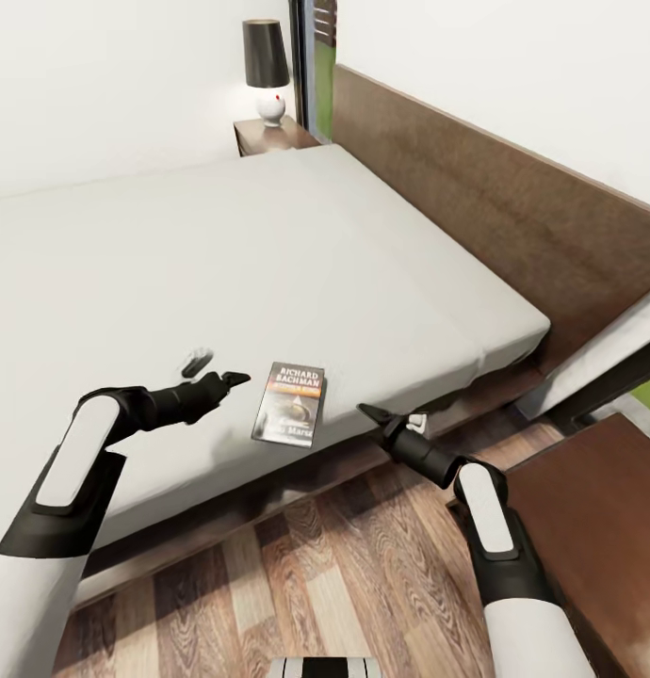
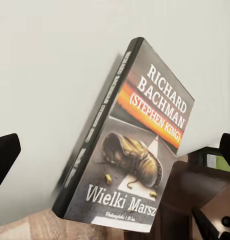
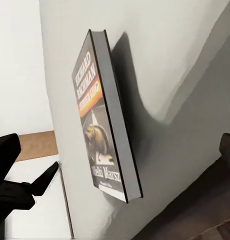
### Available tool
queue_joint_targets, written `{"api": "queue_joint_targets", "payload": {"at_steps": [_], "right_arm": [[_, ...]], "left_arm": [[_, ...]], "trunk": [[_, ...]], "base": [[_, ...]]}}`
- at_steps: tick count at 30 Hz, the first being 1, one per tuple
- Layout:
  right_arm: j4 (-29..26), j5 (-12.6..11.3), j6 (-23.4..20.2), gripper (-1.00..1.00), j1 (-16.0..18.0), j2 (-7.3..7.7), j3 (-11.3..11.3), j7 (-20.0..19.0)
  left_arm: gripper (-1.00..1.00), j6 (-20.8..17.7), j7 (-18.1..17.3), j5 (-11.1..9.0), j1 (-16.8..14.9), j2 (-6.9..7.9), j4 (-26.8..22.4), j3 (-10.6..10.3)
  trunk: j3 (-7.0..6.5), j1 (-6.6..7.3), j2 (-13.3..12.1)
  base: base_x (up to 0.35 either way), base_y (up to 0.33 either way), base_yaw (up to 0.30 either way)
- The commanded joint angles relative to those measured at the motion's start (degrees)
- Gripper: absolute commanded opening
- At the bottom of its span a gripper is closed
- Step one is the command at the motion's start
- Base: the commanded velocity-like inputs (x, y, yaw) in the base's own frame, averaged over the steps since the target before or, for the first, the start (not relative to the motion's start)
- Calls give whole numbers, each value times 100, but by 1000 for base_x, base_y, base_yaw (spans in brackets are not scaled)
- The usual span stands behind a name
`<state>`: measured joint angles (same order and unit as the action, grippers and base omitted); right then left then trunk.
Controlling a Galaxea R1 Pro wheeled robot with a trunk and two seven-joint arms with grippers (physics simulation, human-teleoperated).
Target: In the bedroom, move the book from the bed onto either nightstand, and place the two sandals side by side next to the bed.
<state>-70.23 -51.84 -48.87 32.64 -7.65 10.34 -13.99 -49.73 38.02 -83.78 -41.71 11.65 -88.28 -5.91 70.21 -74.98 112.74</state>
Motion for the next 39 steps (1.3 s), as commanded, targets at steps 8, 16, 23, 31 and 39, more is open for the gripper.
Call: {"api": "queue_joint_targets", "payload": {"at_steps": [8, 16, 23, 31, 39], "right_arm": [[55, 12, -31, 100, -1, -120, -274, -27], [63, 8, -27, 100, -3, -137, -403, -23], [67, 1, 0, 100, -40, -139, -414, -30], [95, -30, 658, 100, -311, -140, -426, -40], [189, -398, 1252, 100, -594, -140, -435, -56]], "left_arm": [[100, -1, 369, -581, 90, 284, -267, 0], [100, -6, 410, -667, 109, 347, -331, -33], [100, 19, 345, -677, 444, 349, -372, -120], [100, 46, 223, -632, 700, 354, -381, -129], [100, 42, 192, -620, 743, 355, -383, -35]], "trunk": [[-68, 0, 2], [-141, 0, 2], [-183, 0, 2], [-195, 0, 2], [-196, 0, 2]], "base": [[0, 0, 0], [0, 0, 0], [0, 0, 9], [-38, 52, 3], [-101, 143, 0]]}}
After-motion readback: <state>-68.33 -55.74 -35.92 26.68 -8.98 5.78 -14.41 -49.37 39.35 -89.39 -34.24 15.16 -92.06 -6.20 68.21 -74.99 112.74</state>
